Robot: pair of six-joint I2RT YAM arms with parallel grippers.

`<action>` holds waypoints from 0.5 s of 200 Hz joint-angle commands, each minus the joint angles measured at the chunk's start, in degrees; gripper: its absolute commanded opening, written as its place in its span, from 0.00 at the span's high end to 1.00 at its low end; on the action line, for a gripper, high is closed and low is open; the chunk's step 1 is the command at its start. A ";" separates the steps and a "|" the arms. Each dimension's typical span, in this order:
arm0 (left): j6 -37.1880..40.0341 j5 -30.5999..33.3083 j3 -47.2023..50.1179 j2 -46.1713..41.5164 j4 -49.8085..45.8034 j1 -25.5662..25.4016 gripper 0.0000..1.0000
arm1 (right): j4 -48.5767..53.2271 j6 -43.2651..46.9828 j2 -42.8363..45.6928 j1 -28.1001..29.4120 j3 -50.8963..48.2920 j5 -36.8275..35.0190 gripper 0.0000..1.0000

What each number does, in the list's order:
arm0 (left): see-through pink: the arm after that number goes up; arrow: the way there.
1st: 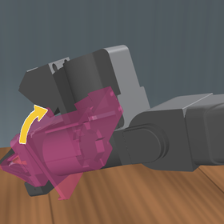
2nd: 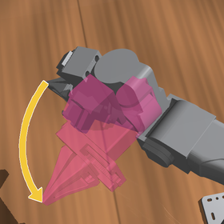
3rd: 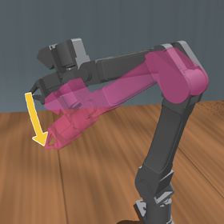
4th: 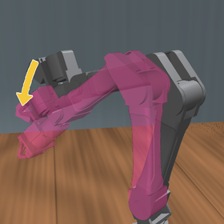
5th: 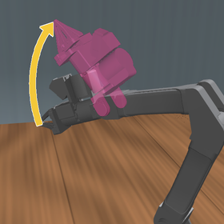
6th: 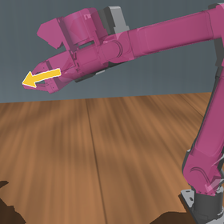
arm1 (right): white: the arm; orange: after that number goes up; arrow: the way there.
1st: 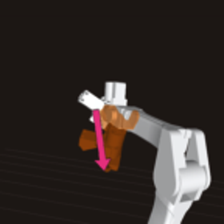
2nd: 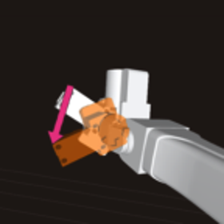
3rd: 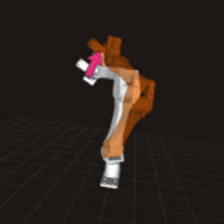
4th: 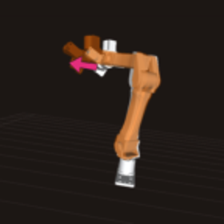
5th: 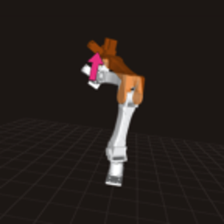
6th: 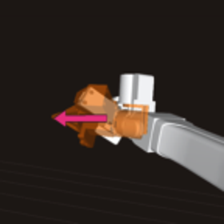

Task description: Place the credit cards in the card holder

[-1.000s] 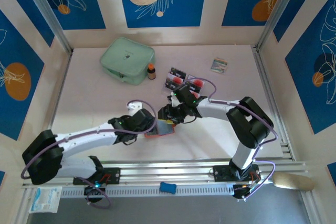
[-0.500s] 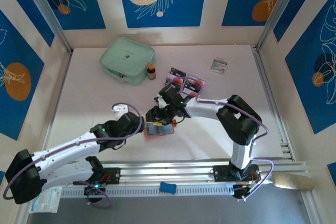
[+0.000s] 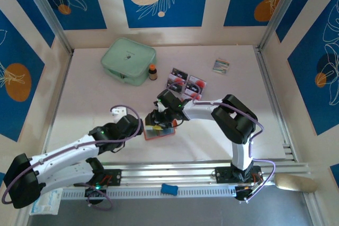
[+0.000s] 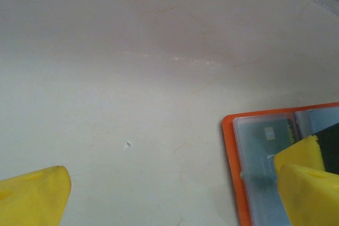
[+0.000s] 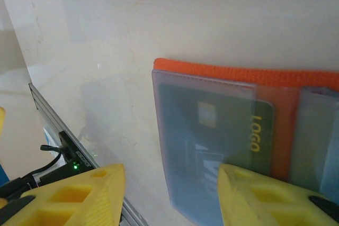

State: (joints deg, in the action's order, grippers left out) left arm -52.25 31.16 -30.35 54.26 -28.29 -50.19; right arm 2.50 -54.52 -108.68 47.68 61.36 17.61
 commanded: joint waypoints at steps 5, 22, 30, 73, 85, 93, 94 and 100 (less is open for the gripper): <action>0.09 -0.13 -0.05 1.56 0.84 0.71 0.00 | -0.39 -0.85 3.62 -1.29 -1.41 1.24 0.50; 0.52 -0.52 -0.96 3.29 1.61 0.71 0.00 | -0.39 -0.76 4.61 -1.83 -1.84 1.53 0.50; 0.72 -0.77 -1.50 4.15 1.88 0.71 0.00 | -0.51 -0.82 5.11 -2.12 -1.95 1.69 0.50; 2.28 -1.95 -4.86 8.45 3.57 0.71 0.00 | -0.83 -0.41 8.07 -4.28 -4.23 1.83 0.51; 2.98 -2.35 -5.75 9.69 4.26 0.71 0.00 | -0.31 0.21 9.61 -5.12 -5.03 1.45 0.51; 3.28 -2.65 -6.48 10.66 4.70 0.71 0.00 | 0.75 1.03 10.89 -5.77 -5.50 0.63 0.51; 3.33 -2.67 -6.56 10.81 4.72 0.71 0.00 | 0.97 1.19 11.05 -5.81 -5.53 0.48 0.51; 3.55 -2.87 -7.01 11.62 5.06 0.71 0.00 | 2.61 2.28 12.07 -6.22 -5.68 -0.67 0.51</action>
State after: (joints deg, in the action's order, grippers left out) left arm -50.63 29.56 -34.50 63.77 -25.19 -50.00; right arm 1.76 -54.37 -101.21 43.07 57.14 18.11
